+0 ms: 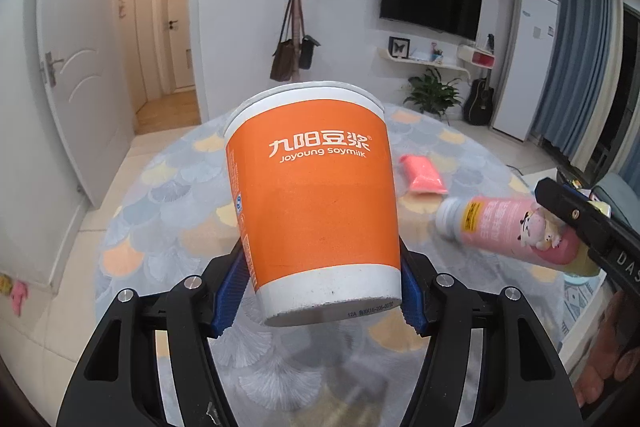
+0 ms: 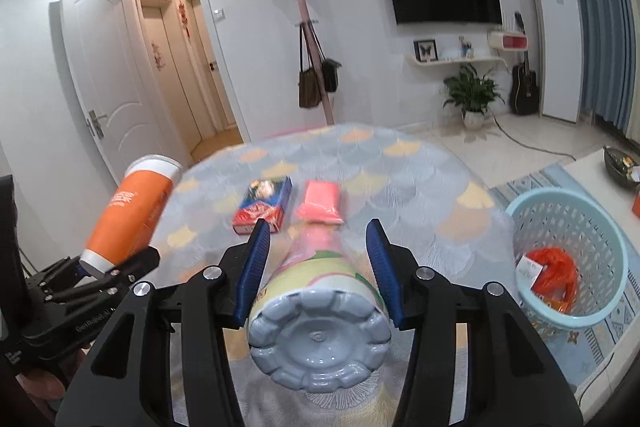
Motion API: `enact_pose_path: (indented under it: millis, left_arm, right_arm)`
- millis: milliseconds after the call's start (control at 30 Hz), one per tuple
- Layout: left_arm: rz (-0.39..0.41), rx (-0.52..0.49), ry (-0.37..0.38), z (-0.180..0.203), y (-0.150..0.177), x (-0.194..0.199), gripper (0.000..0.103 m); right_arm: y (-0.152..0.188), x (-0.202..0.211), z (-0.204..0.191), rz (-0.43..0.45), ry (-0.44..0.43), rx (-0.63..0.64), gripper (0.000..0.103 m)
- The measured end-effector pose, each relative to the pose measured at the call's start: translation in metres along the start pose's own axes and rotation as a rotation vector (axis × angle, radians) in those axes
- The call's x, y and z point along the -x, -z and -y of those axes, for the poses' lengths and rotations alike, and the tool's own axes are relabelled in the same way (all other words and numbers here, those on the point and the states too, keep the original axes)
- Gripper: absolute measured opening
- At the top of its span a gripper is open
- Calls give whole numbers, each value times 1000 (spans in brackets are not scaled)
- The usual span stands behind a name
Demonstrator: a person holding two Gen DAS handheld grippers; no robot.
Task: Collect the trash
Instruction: 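Lift the cup with the left tool while the right tool lifts the pink bottle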
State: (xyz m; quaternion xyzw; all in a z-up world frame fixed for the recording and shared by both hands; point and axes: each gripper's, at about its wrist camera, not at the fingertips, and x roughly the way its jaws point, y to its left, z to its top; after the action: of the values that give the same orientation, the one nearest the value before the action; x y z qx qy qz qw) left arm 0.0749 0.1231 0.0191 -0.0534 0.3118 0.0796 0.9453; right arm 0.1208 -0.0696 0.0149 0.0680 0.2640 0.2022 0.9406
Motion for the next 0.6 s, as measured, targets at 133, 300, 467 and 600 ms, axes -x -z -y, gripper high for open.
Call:
enact_pose_path:
  millis: [133, 300, 467, 600]
  left_arm:
    - [21, -14, 7, 4, -1, 11, 62]
    - [37, -32, 23, 10, -3, 19, 62]
    - [48, -45, 40, 14, -3, 23, 62]
    - [55, -57, 55, 22, -4, 26, 62]
  right_arm:
    - [-5, 14, -1, 41, -8, 6, 46]
    - [-10, 27, -3, 79, -16, 24, 45]
    - [-13, 33, -1, 96, -10, 29, 45]
    - [-13, 36, 5, 102, 1, 28, 45]
